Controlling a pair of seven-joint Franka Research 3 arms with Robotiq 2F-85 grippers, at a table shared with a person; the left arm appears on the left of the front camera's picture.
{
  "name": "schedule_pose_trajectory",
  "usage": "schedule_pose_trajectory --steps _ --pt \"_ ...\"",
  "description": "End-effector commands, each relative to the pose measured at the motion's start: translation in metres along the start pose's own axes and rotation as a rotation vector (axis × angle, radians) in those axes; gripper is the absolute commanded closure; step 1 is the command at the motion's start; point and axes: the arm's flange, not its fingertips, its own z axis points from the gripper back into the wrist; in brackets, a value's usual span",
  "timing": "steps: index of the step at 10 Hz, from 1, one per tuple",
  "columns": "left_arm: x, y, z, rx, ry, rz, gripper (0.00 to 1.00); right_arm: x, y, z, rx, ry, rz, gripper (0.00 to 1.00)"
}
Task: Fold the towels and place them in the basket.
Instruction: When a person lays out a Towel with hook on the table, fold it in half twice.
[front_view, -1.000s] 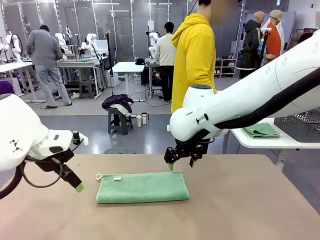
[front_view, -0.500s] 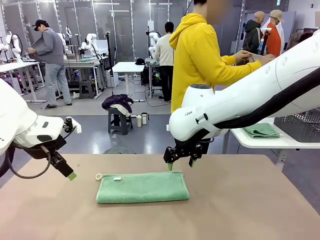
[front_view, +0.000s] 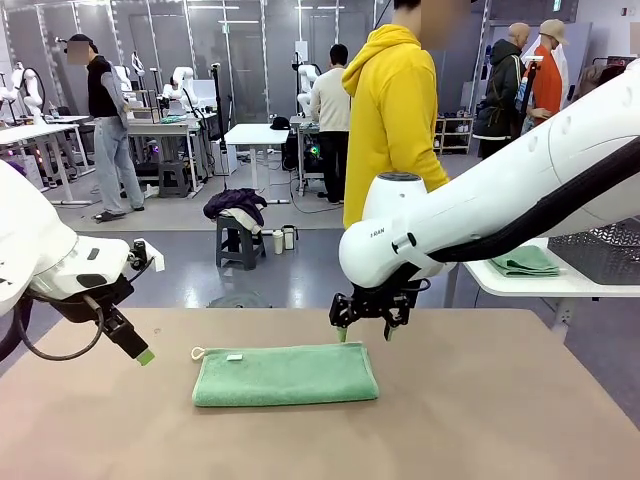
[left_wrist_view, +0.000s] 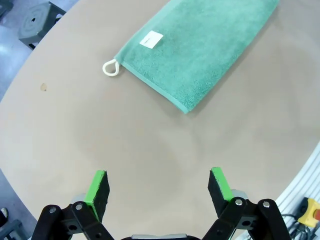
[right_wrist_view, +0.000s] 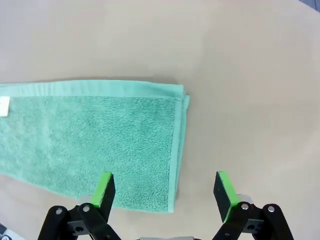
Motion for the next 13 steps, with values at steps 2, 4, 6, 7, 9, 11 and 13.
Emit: schedule_pose_trajectory --steps 2,4,6,7,9,11,13 --pt "0.002 -0.001 -0.002 0.011 -0.004 0.012 0.0 0.001 0.006 -0.016 -0.108 -0.028 -0.083 0.0" --pt "0.002 -0.001 -0.002 0.011 -0.004 0.012 0.0 0.004 0.002 -0.025 -0.098 -0.02 -0.09 0.0" --pt "0.002 -0.001 -0.002 0.011 -0.004 0.012 0.0 0.004 0.001 -0.033 -0.107 -0.005 -0.093 0.0" --pt "0.002 -0.001 -0.002 0.011 -0.004 0.012 0.0 0.003 0.0 -0.038 -0.116 0.004 -0.098 0.0" --pt "0.002 -0.001 -0.002 0.011 -0.004 0.012 0.0 0.003 -0.002 -0.045 -0.112 0.012 -0.098 0.0" --pt "0.002 -0.001 -0.002 0.011 -0.004 0.012 0.0 0.002 0.0 -0.052 -0.109 0.014 -0.093 0.0" --pt "0.002 -0.001 -0.002 0.011 -0.004 0.012 0.0 0.004 0.001 -0.059 -0.11 0.017 -0.095 0.0"
